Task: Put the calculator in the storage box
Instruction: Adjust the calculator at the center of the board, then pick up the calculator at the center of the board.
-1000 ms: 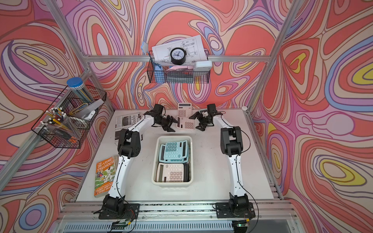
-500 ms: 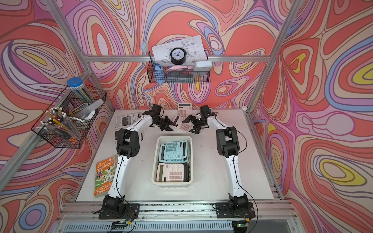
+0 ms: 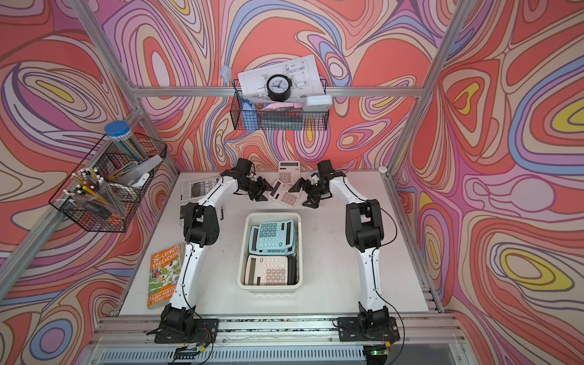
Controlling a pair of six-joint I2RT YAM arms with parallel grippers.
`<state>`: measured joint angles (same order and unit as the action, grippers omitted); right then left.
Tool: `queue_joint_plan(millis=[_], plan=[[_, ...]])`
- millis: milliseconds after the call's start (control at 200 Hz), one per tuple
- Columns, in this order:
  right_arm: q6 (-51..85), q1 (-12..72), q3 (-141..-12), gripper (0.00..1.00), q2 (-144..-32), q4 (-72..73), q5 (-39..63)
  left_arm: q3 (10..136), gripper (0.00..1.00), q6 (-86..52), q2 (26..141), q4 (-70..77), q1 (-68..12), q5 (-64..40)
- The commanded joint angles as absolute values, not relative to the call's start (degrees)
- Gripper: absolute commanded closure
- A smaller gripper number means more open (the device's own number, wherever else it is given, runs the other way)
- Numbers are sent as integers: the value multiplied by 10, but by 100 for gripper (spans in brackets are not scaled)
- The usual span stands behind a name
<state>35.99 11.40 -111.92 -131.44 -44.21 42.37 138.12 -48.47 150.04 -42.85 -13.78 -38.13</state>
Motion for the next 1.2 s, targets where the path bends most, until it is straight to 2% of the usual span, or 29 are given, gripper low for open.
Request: queue_joint_plan(millis=[0,516,691,796,851,1197], plan=[[316,113,-1099,2,-1279,-503,404,1396,48,-424,1513,-473,-137,-348],[301,113,-1020,2,-1201,-528,388,1420,65,-396,1531,-458,-158,-329],[296,113,-1011,2,-1181,-539,380,1421,78,-407,1536,-442,-164,-343],[303,113,-1002,2,-1176,-529,380,1417,94,-404,1533,-445,-164,-350],[305,113,-1002,2,-1177,-527,382,1412,98,-402,1527,-447,-164,-353],[329,113,-1037,2,-1198,-493,394,1278,100,-419,1397,-406,-165,-375]])
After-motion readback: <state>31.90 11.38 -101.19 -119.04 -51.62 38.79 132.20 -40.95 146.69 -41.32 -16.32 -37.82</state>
